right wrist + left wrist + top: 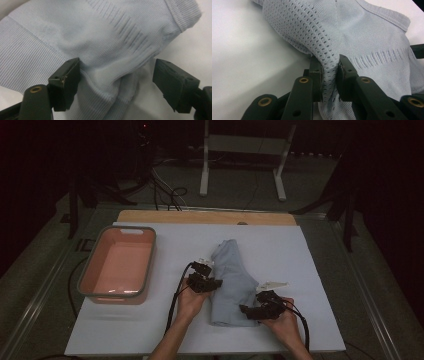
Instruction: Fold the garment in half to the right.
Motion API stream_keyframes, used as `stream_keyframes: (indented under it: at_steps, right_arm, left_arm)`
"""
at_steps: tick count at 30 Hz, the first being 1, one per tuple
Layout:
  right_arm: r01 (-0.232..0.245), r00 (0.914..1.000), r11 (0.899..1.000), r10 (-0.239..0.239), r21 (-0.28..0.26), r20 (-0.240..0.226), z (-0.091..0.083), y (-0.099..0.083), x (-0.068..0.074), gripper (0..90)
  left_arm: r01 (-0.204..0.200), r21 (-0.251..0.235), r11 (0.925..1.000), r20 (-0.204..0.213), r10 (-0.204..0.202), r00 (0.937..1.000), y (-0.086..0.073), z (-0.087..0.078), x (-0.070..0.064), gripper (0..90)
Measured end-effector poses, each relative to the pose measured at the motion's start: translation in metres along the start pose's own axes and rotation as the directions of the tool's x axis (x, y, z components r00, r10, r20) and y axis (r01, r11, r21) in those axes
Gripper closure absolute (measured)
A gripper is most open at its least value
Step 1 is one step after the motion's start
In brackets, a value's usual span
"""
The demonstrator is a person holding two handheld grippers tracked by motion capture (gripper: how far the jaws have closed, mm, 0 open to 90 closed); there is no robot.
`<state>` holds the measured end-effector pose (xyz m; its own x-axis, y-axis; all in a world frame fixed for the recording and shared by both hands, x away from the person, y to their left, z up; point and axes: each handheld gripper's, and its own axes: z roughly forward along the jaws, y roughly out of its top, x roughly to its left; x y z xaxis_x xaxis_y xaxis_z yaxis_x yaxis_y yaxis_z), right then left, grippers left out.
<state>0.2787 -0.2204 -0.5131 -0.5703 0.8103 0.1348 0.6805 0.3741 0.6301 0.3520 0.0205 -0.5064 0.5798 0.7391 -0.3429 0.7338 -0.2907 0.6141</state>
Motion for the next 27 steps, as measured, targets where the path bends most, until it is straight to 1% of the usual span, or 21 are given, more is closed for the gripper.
stream_keyframes:
  at_steps: [1,3,4,5,7,9,10,12,14,16,17,20,23,25,27]
  right_arm:
    - [0.002,1.0000,1.000,-0.002,0.005,-0.002,0.001,0.000,0.000,25.8]
    - [-0.009,1.0000,1.000,0.009,0.019,-0.001,0.001,-0.001,0.002,29.1]
    - [-0.009,1.0000,1.000,0.009,0.019,-0.001,0.001,-0.001,0.002,29.1]
    - [-0.023,0.9997,0.999,0.023,0.026,-0.013,0.000,-0.001,0.002,34.3]
    - [-0.027,0.9995,0.999,0.027,0.027,-0.012,-0.001,-0.001,0.002,35.4]
    - [-0.049,0.9986,0.998,0.050,0.031,-0.016,-0.002,-0.001,0.002,38.0]
    - [-0.049,0.9986,0.998,0.050,0.035,-0.019,-0.002,-0.001,0.001,40.8]
    - [-0.067,0.9971,0.997,0.068,0.040,-0.034,-0.004,-0.001,-0.001,45.4]
    - [-0.078,0.9960,0.996,0.080,0.043,-0.039,-0.004,-0.001,-0.003,50.2]
    - [-0.101,0.9932,0.993,0.104,0.053,-0.051,-0.005,-0.001,-0.005,53.7]
    - [-0.103,0.9930,0.993,0.106,0.056,-0.052,-0.005,-0.001,-0.007,55.2]
    - [-0.142,0.9854,0.987,0.148,0.073,-0.084,-0.005,0.000,-0.008,62.7]
    - [-0.162,0.9818,0.984,0.169,0.078,-0.088,-0.004,0.001,-0.007,67.7]
    - [-0.179,0.9772,0.981,0.186,0.079,-0.102,-0.003,0.000,-0.007,73.2]
    - [-0.191,0.9736,0.978,0.199,0.085,-0.111,-0.003,0.000,-0.006,75.9]
  left_arm:
    - [0.001,-0.001,1.0000,0.001,-0.001,1.0000,0.000,0.000,0.000,77.7]
    - [-0.001,0.000,1.0000,0.003,0.001,1.0000,0.000,-0.001,0.000,77.7]
    - [-0.001,0.000,1.0000,0.003,0.001,1.0000,0.000,-0.001,0.000,77.6]
    - [-0.001,0.001,1.0000,0.006,0.001,1.0000,-0.001,-0.001,0.001,77.6]
    - [-0.001,0.001,1.0000,0.007,0.001,1.0000,-0.001,-0.001,0.001,77.6]
    - [0.001,0.000,1.0000,0.008,-0.001,1.0000,-0.001,-0.001,0.001,77.6]
    - [0.002,0.000,1.0000,0.009,-0.002,1.0000,-0.001,-0.001,0.001,77.5]
    - [0.002,0.000,1.0000,0.010,-0.002,1.0000,-0.001,-0.001,0.002,77.6]
    - [0.002,0.000,1.0000,0.010,-0.002,0.9999,-0.002,-0.001,0.002,77.5]
    - [0.002,0.000,1.0000,0.009,-0.002,1.0000,-0.001,-0.001,0.001,77.5]
    - [0.000,0.001,1.0000,0.008,0.000,1.0000,-0.001,-0.001,0.001,77.5]
    - [-0.001,0.003,1.0000,0.007,0.001,1.0000,-0.002,0.000,0.001,77.6]
    - [-0.004,0.006,1.0000,0.006,0.004,1.0000,-0.002,0.000,0.001,77.7]
    - [-0.006,0.007,1.0000,0.005,0.006,1.0000,-0.002,0.000,0.000,77.8]
    - [-0.011,0.011,0.9999,0.006,0.010,0.9999,-0.002,-0.001,0.000,77.9]
